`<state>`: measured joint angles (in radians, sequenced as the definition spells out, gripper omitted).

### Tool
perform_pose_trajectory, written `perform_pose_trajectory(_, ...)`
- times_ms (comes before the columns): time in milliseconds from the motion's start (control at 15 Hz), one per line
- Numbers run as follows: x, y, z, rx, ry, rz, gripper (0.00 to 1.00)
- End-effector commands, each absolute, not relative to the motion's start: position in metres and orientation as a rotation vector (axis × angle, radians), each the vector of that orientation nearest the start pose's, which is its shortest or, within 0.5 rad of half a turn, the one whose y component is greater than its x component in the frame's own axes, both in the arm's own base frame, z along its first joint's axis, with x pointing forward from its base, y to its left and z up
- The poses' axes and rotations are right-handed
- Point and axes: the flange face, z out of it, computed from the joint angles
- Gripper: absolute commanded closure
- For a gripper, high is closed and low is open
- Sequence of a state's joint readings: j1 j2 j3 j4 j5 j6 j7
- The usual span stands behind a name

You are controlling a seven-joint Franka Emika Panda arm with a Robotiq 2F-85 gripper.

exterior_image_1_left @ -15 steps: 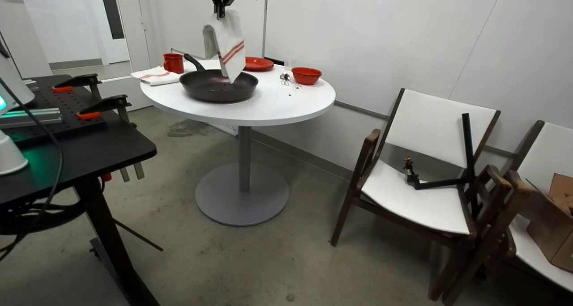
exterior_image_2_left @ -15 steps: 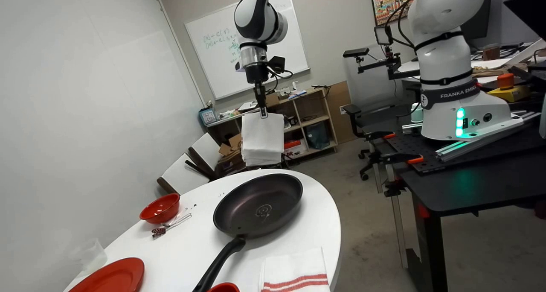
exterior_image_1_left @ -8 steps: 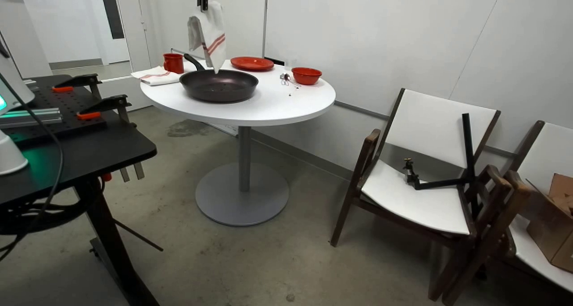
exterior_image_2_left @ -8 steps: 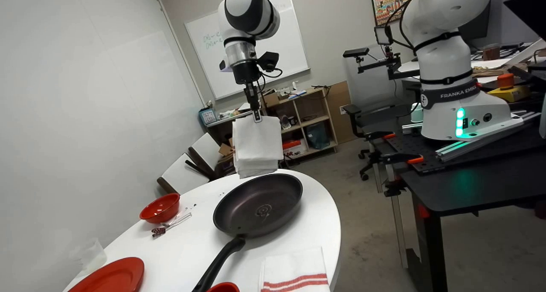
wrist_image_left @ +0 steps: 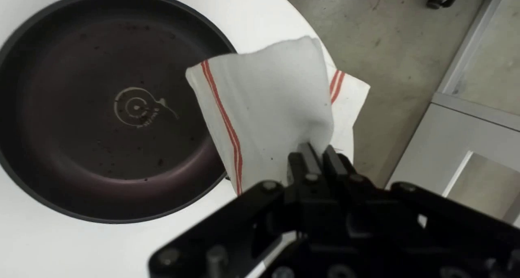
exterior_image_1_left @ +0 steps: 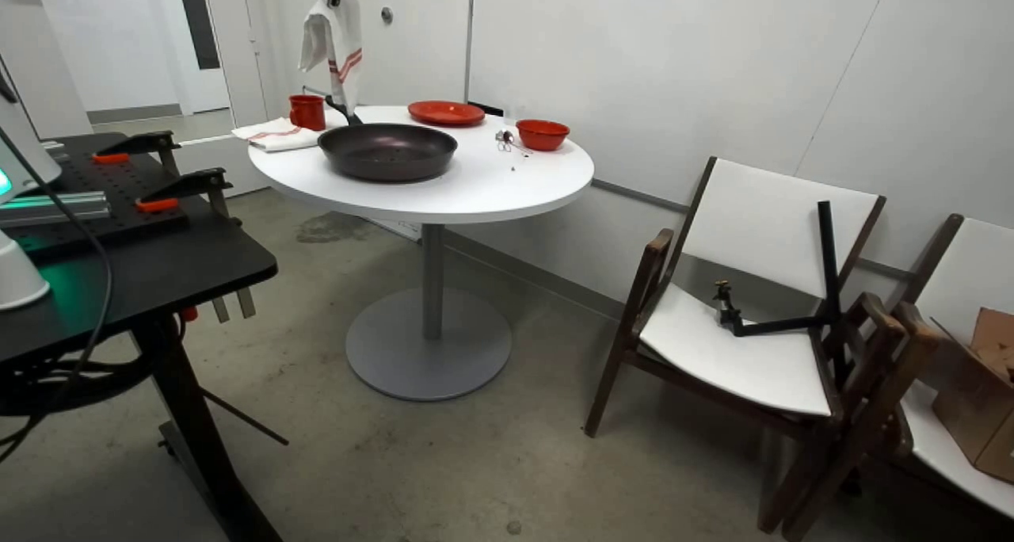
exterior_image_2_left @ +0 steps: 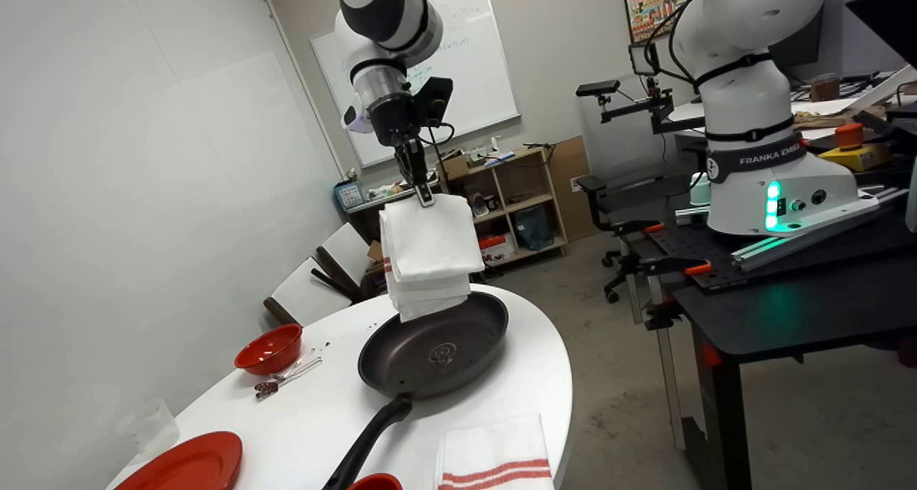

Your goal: Use the right white towel to wipe the pan

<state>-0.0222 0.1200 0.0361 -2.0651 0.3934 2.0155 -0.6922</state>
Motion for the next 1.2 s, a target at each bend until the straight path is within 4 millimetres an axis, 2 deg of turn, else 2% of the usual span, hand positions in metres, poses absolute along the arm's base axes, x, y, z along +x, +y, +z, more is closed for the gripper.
perform_pose_trajectory(0, 0.582, 0.019, 0.351, -2.507, -0.742, 0.127, 0.98)
perform_pose_trajectory(133, 0.595, 0.007, 0.329, -2.437, -0.731, 0.184, 0.98)
perform_pose_trajectory(333, 0.61, -0.011, 0.282, -2.394, -0.671, 0.287, 0.98)
perform_pose_trajectory(467, 0.618, -0.019, 0.252, -2.381, -0.628, 0.346, 0.98)
perform_pose_trajectory(600, 0.623, -0.023, 0.23, -2.372, -0.607, 0.378, 0.98)
perform_pose_trajectory(867, 0.633, -0.028, 0.208, -2.437, -0.57, 0.356, 0.98)
perform_pose_trajectory(1133, 0.643, -0.036, 0.206, -2.603, -0.551, 0.211, 0.98)
